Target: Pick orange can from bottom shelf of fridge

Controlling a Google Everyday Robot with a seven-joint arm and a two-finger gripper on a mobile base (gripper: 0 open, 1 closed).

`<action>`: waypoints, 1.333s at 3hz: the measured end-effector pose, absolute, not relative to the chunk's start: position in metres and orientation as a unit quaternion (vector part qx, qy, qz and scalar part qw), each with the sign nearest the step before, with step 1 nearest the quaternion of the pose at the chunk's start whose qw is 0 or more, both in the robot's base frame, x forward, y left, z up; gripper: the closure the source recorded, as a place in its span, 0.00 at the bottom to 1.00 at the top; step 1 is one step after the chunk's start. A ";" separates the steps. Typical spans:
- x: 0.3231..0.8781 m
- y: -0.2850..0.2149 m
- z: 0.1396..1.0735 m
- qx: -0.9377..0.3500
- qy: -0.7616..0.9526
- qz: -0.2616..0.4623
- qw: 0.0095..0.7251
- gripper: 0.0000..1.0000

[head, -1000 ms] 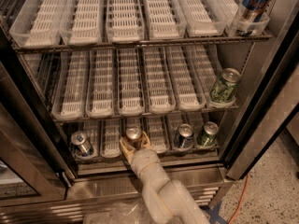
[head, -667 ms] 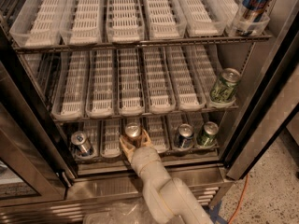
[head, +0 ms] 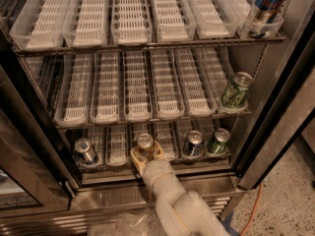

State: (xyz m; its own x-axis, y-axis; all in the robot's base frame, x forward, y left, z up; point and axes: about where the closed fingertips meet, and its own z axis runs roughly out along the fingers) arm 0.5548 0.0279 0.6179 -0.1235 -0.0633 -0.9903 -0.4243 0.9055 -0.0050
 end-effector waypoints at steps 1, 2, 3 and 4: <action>0.531 0.016 0.608 -0.144 0.758 0.158 0.617 1.00; 0.532 0.017 0.607 -0.144 0.757 0.160 0.616 1.00; 0.516 0.014 0.596 -0.138 0.762 0.164 0.611 1.00; 0.486 -0.010 0.587 -0.107 0.768 0.150 0.614 1.00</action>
Offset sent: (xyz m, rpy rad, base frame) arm -0.0174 -0.0065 -0.0086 0.0342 0.0541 -0.0007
